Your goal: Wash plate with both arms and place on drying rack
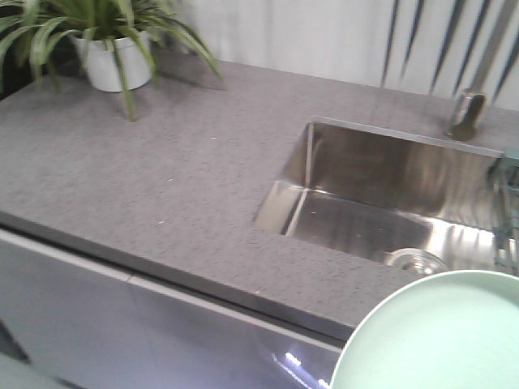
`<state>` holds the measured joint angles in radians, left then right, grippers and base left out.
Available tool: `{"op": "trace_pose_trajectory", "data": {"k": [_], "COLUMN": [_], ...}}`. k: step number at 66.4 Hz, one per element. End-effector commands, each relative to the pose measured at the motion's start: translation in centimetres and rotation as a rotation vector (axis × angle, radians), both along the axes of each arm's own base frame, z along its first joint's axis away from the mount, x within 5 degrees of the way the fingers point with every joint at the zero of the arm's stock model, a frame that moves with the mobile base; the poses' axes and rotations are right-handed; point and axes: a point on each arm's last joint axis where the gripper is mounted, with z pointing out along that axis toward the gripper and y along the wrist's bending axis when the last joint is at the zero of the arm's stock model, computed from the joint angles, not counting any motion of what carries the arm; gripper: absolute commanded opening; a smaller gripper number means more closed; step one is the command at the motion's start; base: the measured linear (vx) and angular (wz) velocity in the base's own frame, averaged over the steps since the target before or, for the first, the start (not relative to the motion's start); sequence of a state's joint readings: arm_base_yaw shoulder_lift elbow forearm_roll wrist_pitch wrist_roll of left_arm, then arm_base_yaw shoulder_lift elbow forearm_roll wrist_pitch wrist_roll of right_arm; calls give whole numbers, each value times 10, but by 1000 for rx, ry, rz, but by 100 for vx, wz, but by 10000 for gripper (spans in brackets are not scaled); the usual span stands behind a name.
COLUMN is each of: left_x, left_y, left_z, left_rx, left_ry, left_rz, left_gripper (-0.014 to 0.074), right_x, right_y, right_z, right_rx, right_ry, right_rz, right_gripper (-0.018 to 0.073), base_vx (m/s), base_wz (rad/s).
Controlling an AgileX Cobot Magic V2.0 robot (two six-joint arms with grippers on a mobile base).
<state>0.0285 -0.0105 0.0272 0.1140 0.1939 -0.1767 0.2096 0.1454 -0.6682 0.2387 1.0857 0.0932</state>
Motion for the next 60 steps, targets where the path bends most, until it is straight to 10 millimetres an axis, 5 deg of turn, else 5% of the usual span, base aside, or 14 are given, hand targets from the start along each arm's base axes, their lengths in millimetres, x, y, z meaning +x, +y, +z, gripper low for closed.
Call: {"op": "trace_pose_trajectory", "data": {"k": [1, 60], "left_x": [-2, -2], "left_y": [-1, -1], "left_z": [16, 16], "left_rx": [-3, -3], "left_ry": [-115, -115], "left_rz": [-16, -16], "left_gripper": [-6, -6], "right_x": [3, 3], "right_y": [1, 1], "right_z": [12, 12], "right_rx": [33, 33], "right_ry": [-73, -73], "right_rz": [-13, -13], "right_gripper": [-1, -1], "base_vx": [9, 7], "base_wz": [-45, -32]}}
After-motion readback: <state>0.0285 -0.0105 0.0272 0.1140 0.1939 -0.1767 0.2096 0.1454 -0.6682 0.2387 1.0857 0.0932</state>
